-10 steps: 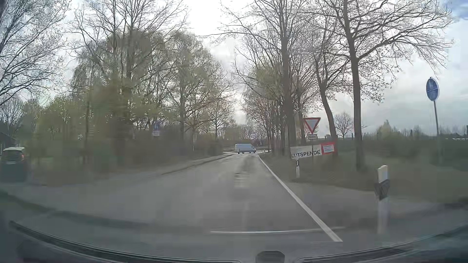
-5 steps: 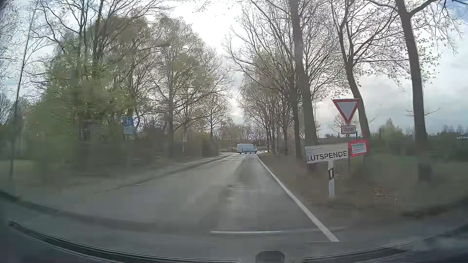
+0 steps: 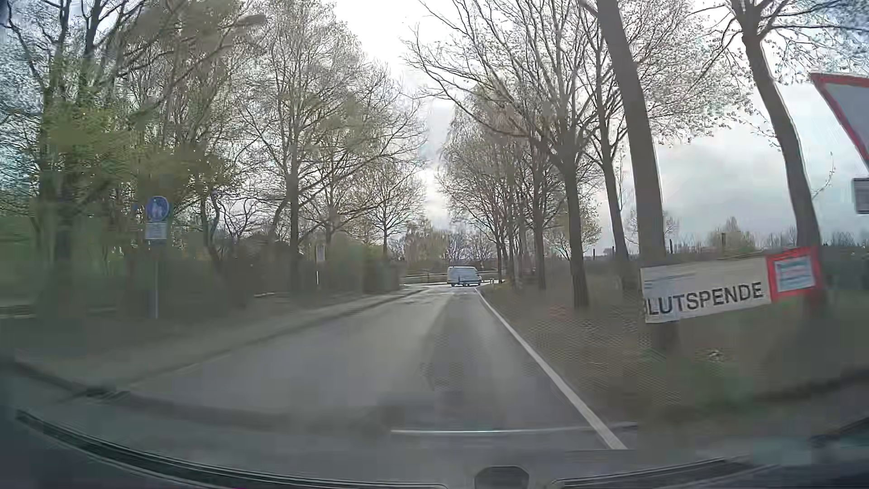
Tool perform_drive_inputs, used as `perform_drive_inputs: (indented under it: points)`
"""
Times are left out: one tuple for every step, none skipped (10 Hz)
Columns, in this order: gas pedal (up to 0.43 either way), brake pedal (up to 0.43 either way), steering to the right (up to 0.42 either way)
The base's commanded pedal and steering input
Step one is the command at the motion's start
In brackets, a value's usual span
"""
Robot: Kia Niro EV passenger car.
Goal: Follow the waypoints while adhering to traffic rules and regulations
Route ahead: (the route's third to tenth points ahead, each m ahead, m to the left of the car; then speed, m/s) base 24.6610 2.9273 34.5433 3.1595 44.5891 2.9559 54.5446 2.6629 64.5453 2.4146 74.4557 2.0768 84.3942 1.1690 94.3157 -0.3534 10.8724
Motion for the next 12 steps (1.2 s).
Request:
perform_drive_inputs:
  points:
    - [0.138,0.0,0.0]
    - [0.138,0.0,-0.002]
    - [0.138,0.0,-0.003]
    - [0.138,0.0,-0.003]
    - [0.138,0.0,-0.003]
    - [0.138,0.0,-0.003]
    - [0.138,0.0,-0.003]
    - [0.13,0.0,-0.003]
    - [0.13,0.0,-0.003]
    - [0.13,0.0,-0.003]
    - [0.118,0.0,-0.003]
    - [0.118,0.006,-0.003]
